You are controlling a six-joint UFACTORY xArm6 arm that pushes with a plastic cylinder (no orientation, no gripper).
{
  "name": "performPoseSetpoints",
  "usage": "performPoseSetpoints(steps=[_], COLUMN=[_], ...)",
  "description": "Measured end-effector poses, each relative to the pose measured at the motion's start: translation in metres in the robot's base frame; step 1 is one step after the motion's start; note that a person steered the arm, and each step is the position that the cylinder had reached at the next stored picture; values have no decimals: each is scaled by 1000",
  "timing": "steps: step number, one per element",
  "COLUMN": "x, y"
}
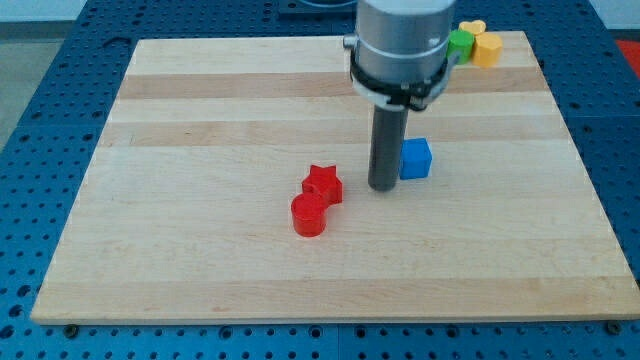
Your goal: Push the blue cube towards group of blocks
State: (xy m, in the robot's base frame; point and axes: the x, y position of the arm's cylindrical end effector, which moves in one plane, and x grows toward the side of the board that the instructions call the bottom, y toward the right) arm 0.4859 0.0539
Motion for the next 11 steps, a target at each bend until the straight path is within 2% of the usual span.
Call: performPoseSetpoints(steps=[1, 3, 4, 5, 6, 7, 9, 11], x=[11, -68, -88, -74, -34, -22, -81, -99], y=[13, 86, 104, 104, 97, 45, 32, 36])
